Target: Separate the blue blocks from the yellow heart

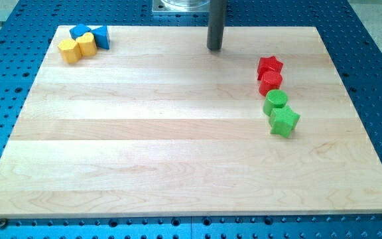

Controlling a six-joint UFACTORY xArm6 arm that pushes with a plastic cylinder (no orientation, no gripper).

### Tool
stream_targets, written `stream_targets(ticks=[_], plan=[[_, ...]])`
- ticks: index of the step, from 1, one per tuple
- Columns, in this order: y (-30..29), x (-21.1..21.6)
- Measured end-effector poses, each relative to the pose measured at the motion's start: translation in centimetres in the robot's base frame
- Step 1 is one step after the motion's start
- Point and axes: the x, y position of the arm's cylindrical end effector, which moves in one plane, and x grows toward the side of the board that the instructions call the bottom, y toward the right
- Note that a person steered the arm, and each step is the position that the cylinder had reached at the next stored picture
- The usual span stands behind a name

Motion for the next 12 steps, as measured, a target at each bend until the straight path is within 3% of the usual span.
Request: stream_targets(ticks=[2, 3, 4, 5, 6, 7, 8, 9, 12], plan=[[-0.1, 0.0], [-3.3, 6.3], [-3.4, 15.6], [1.8, 24.5], [7.8, 30.9], [15.8, 30.1], [17.8, 25.7], [17.8, 23.4], [17.0, 23.2]])
